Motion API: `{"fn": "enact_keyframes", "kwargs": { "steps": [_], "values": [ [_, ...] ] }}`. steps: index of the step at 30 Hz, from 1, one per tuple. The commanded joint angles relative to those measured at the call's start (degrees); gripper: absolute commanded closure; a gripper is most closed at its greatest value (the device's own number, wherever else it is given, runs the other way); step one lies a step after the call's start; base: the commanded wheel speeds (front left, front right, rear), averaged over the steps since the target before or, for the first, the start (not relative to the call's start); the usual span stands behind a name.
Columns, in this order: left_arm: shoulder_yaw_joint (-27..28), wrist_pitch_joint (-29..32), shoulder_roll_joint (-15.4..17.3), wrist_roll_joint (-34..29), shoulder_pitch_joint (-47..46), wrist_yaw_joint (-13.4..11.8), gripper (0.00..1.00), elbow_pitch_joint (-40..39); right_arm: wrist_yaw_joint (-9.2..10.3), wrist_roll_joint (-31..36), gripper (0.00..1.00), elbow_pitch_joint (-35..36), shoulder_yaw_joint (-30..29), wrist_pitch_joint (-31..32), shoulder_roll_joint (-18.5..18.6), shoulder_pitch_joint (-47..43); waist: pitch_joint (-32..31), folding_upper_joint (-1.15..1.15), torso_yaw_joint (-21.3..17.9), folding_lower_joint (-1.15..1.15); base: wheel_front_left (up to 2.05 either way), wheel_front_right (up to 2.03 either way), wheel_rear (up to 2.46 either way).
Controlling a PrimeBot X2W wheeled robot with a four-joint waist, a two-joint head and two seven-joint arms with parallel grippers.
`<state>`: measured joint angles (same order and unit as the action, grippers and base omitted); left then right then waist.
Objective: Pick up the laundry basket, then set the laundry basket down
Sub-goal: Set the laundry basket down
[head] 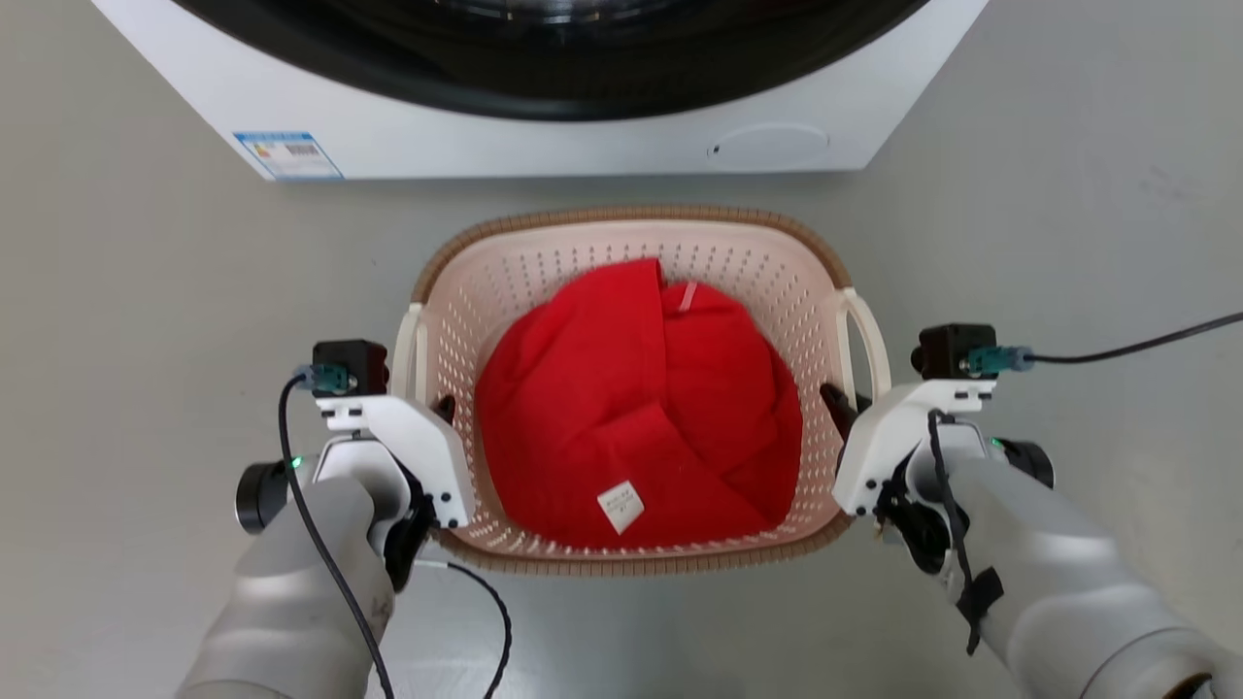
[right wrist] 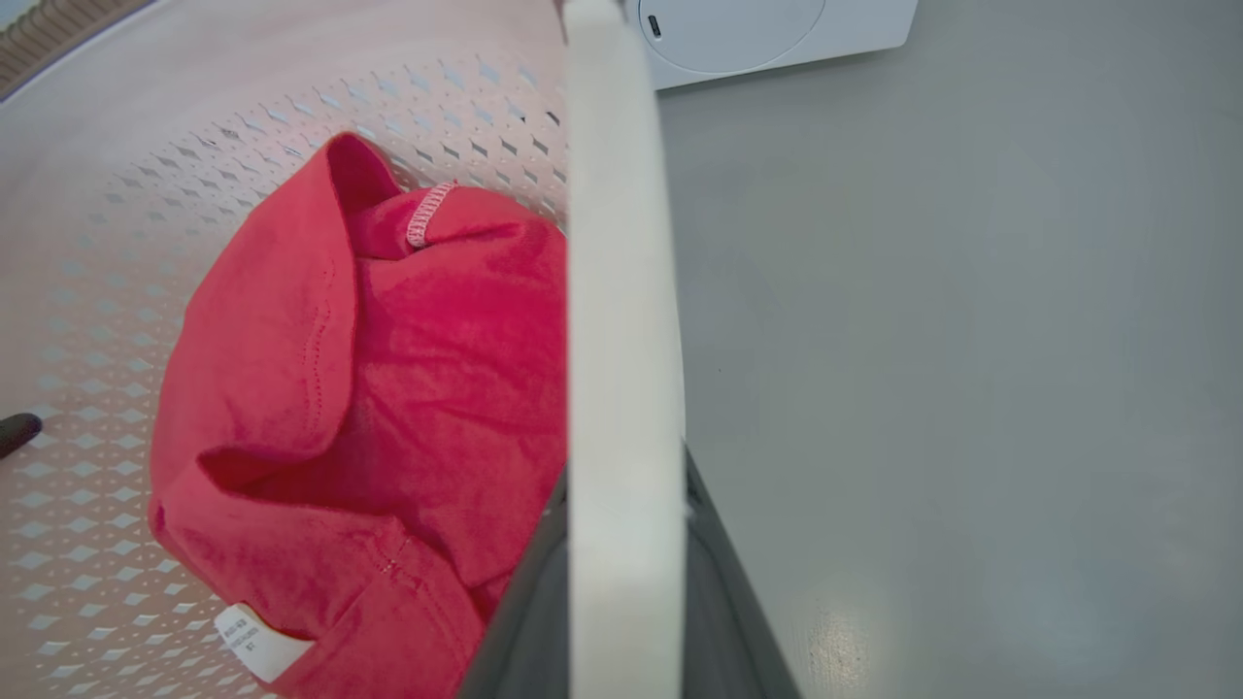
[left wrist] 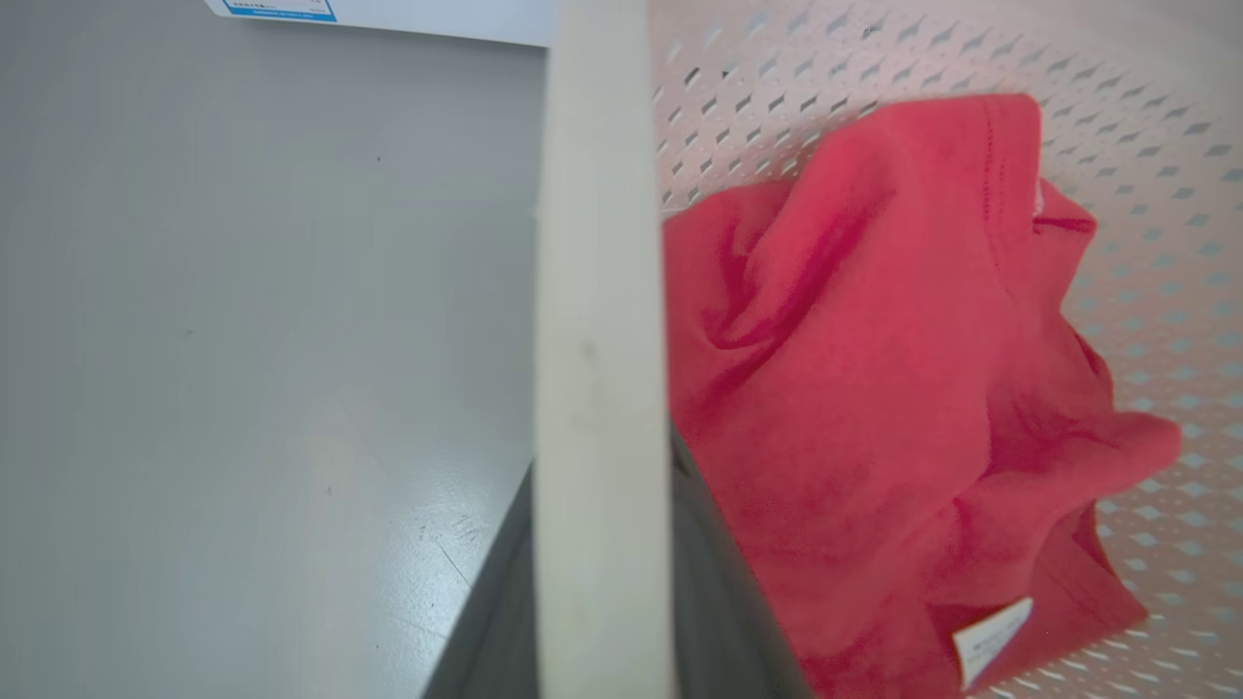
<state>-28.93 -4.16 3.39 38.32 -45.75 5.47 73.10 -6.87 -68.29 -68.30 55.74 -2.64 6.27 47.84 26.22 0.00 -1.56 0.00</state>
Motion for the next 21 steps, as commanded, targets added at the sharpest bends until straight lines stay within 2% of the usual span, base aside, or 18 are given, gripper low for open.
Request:
{"fn": "enact_keyframes", "kwargs": {
  "steps": [1,21],
  "values": [
    [0.66,-0.41,2.90,-0.76,-1.28,-0.10,1.00,-0.23,-0.62,0.11,1.00,0.74,0.45,-1.52,1.12,0.56,1.59,0.00,0.11,0.00,0.00,0.00,0.00],
    [0.33,-3.93,3.37,-0.39,-9.94,-0.42,1.00,0.21,-0.62,0.43,1.00,0.49,2.48,-5.68,1.06,8.99,14.02,0.00,0.62,0.00,0.00,0.00,0.00]
  ]
}}
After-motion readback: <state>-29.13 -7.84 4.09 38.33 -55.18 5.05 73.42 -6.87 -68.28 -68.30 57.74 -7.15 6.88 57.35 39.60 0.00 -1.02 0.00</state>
